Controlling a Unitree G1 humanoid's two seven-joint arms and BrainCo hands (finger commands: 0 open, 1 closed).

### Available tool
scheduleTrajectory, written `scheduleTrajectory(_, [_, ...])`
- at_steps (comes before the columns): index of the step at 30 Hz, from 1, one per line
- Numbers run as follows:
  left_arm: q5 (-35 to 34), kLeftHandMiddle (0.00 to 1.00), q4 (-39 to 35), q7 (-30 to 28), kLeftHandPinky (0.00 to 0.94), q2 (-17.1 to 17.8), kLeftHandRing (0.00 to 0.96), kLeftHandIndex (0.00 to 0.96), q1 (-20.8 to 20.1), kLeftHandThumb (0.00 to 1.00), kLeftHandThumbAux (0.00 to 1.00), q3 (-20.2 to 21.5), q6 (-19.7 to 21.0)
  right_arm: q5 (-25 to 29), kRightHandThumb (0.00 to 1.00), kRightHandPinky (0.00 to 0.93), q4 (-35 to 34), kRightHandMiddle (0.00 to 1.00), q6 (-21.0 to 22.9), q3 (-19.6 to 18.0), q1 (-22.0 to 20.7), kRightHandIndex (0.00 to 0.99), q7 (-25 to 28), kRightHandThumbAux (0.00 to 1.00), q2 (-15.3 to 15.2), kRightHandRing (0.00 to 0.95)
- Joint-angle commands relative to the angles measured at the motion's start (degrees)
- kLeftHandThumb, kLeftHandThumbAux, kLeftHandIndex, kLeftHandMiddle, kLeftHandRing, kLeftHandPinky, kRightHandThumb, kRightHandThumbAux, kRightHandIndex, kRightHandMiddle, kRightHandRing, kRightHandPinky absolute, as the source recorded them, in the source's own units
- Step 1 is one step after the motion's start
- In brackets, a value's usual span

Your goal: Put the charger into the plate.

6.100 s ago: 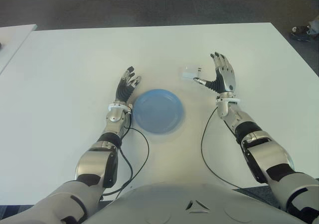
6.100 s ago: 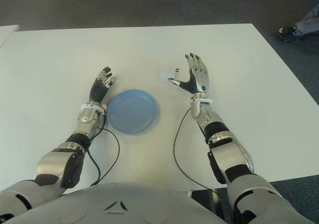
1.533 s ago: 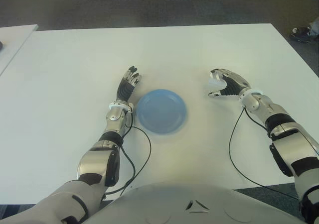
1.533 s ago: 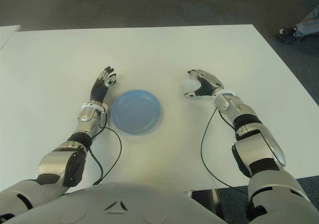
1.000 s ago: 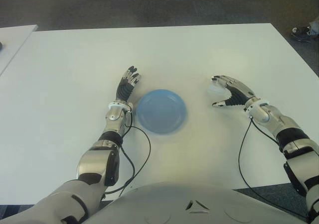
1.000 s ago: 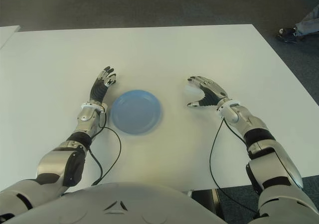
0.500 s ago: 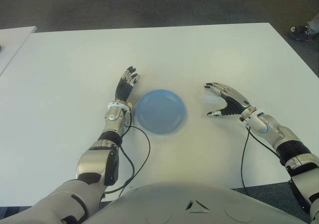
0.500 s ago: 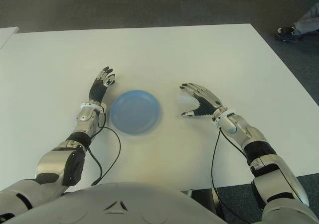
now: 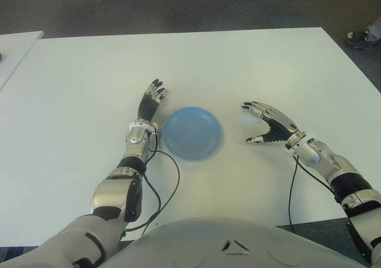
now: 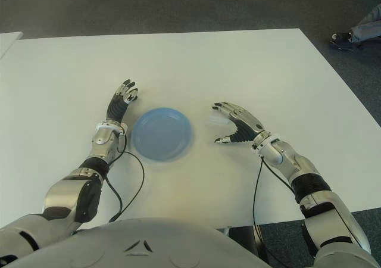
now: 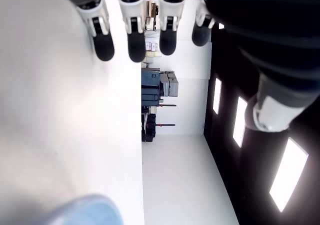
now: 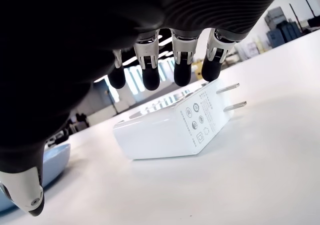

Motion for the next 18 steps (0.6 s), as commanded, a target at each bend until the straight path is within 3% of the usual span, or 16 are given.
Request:
scheduleTrajectory(1, [0.23,0.099,1.86,0.19,0.158,-0.34,0.13,0.0,1.83,0.0,0.539,0.05,3.16,-0.74,0.0,0.023,0.36,0.01,1.02,1.16,4.07,0.0,4.64,0.63,0.73,0.022])
scheduleTrajectory(13, [0.67,0.101,1.76,0.25,0.168,-0.11,0.133,0.0,1.74,0.0,0.528,-0.32,3.25,1.45,0.0,0.042,-3.59,0.036,1.48,-1.56,6.9,0.0,5.31,0.63,1.28,0.039])
scheduleTrajectory(18, [0.84,0.106,1.68,0.23,0.174,-0.02,0.138,0.0,1.75,0.0,0.529,-0.52,3.22,1.73,0.0,0.044,-4.93,0.041,0.2,-4.25,7.29,0.0,2.75,0.597,1.39,0.054])
